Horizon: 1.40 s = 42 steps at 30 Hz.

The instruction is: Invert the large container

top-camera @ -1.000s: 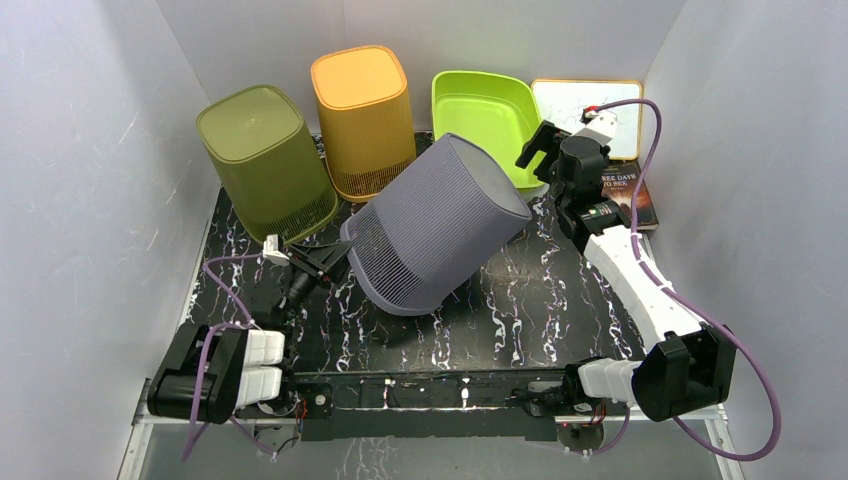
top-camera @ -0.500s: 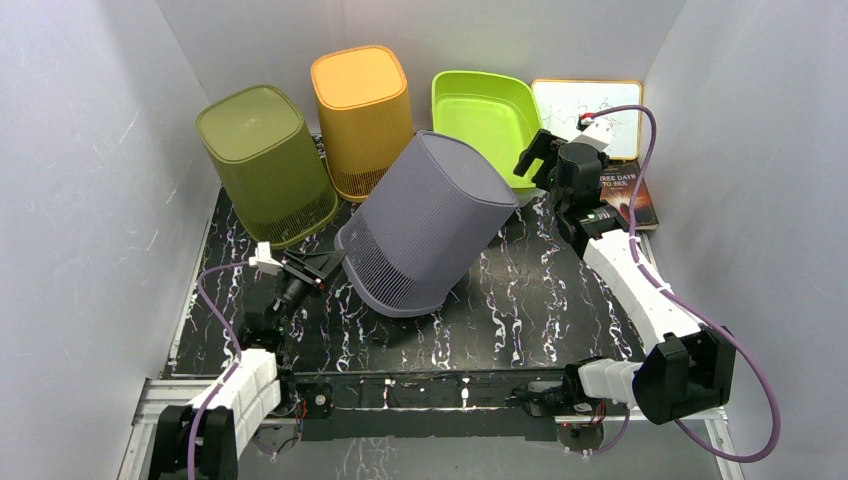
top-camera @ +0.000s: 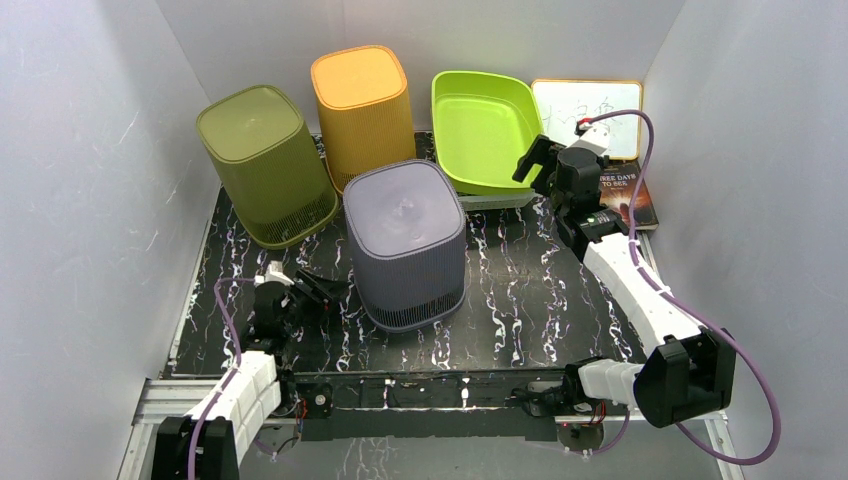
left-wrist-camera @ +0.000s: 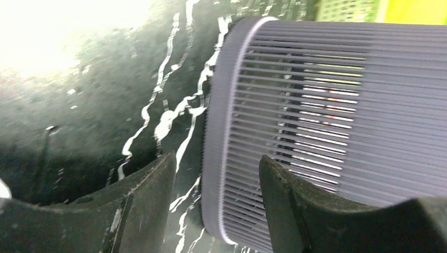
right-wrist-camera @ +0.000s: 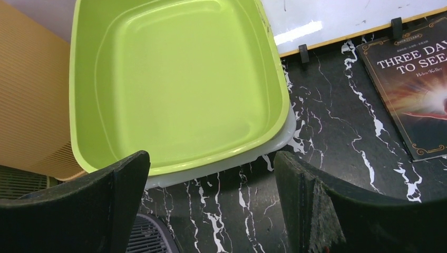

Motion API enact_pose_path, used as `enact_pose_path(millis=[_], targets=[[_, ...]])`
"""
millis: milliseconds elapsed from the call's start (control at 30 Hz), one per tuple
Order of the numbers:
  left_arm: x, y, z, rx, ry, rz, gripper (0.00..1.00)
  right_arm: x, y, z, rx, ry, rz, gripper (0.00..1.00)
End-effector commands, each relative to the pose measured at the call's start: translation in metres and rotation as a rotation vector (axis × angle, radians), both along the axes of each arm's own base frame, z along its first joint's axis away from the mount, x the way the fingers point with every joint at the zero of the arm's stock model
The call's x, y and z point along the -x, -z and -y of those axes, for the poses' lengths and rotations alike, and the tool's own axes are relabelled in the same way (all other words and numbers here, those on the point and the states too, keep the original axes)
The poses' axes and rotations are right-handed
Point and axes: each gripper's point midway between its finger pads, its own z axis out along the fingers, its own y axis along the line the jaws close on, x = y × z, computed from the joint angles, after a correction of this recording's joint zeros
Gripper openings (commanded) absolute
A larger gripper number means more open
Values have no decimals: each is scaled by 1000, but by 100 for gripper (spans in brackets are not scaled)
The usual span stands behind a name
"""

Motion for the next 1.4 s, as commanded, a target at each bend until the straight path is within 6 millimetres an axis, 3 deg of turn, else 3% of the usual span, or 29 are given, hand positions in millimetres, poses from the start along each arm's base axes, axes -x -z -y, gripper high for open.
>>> enact_pose_path(millis=[0, 133, 233, 367, 433, 633, 767, 833, 967, 1100, 1167, 1367], targets=[[4, 6, -15, -226, 66, -89, 60, 8, -5, -1, -15, -21, 15, 87], [0, -12, -30, -402, 133, -149, 65, 26, 16, -4, -20, -49, -42, 86], [-13, -46, -38, -491, 149, -108, 70, 46, 29, -5, -13, -66, -85, 86], [-40, -117, -44, -557, 129, -15, 72, 70, 45, -20, -16, -122, -131, 84], [-54, -163, -44, -584, 130, 65, 72, 84, 55, -39, -2, -171, -166, 84], [-71, -273, -31, -642, 243, 245, 73, 130, 104, -92, 44, -289, -296, 84], [-73, -342, -35, -689, 198, 380, 76, 151, 132, -95, 70, -288, -364, 84], [-74, -367, -36, -706, 189, 431, 77, 154, 139, -96, 73, -295, -377, 84], [-75, -396, -20, -674, 259, 514, 77, 147, 154, -112, 100, -340, -400, 84], [-69, -413, -8, -636, 298, 611, 78, 123, 160, -142, 138, -388, -379, 84], [-68, -413, -8, -638, 304, 606, 78, 112, 159, -166, 119, -443, -373, 84], [-60, -404, -7, -644, 330, 595, 78, 105, 155, -263, 73, -623, -352, 84]])
